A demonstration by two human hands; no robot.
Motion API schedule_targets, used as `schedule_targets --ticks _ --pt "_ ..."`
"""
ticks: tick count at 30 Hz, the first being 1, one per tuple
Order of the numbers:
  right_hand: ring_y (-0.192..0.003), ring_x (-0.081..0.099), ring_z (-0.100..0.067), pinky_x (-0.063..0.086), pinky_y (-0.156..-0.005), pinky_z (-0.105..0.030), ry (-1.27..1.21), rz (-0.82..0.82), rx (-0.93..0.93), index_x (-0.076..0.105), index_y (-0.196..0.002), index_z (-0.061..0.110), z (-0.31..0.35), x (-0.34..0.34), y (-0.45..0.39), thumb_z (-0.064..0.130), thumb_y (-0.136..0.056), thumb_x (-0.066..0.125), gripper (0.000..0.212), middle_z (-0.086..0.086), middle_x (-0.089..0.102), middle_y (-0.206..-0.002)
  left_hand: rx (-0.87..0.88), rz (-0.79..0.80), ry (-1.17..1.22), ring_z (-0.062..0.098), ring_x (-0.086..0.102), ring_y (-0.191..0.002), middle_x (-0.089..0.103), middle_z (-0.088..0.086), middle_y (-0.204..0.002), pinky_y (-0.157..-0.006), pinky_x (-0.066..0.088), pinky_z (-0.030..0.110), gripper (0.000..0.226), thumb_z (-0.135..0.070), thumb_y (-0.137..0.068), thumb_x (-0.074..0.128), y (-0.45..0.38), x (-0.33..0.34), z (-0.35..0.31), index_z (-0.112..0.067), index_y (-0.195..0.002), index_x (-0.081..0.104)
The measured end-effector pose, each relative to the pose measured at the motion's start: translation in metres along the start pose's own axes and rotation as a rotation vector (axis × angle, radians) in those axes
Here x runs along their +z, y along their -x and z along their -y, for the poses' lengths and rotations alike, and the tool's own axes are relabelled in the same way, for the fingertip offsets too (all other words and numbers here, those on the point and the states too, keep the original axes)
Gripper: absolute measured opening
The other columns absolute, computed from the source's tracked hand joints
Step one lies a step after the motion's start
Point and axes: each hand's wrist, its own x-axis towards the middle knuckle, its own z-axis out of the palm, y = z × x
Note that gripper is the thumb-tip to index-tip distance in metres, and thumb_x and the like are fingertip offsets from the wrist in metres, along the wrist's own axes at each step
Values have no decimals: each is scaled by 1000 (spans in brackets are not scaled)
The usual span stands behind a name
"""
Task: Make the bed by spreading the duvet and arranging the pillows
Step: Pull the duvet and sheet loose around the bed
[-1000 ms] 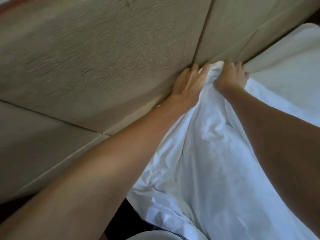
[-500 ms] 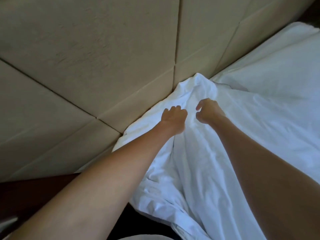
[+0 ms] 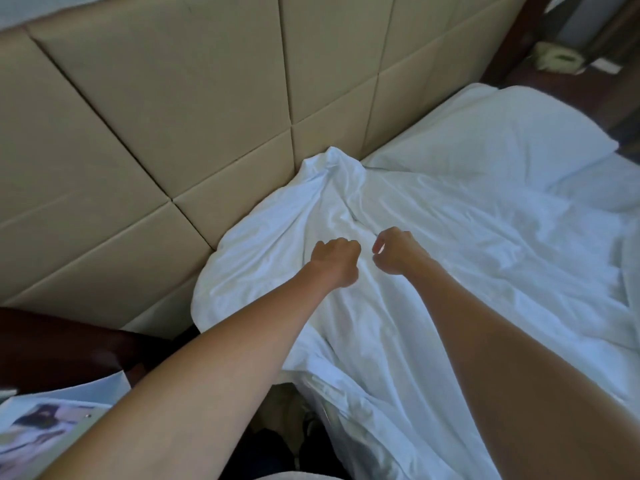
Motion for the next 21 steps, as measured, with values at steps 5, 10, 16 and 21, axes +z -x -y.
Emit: schedule_targets --ticks 5,10,16,21 --pt "-106 61 -23 51 -93 -39 47 89 -119 66 -99 24 -39 11 84 30 -90 62 11 -4 61 -113 6 18 34 30 56 -106 56 9 -116 -82 36 33 24 -10 -92 45 64 29 -38 -11 -115 54" --pt "-93 66 -24 56 -84 -37 64 177 -54 66 -97 22 -95 37 162 27 -92 62 9 -8 68 -96 66 112 135 31 55 -111 54 10 -122 -87 39 34 30 -12 -94 45 130 79 -91 -12 -123 52" --pt "-72 67 -21 58 -67 -29 27 297 32 67 -101 22 -150 80 237 28 -91 63 12 -10 73 -89 106 187 88 31 54 -108 53 11 -118 -88 37 36 23 -10 -93 44 194 142 -130 -11 -116 52" --pt "-100 61 -22 51 -88 -37 135 274 19 61 -103 31 -187 131 249 40 -86 67 20 -4 60 -117 137 189 79 27 53 -113 55 7 -119 -92 36 37 30 -12 -92 47 212 192 -137 -13 -122 51"
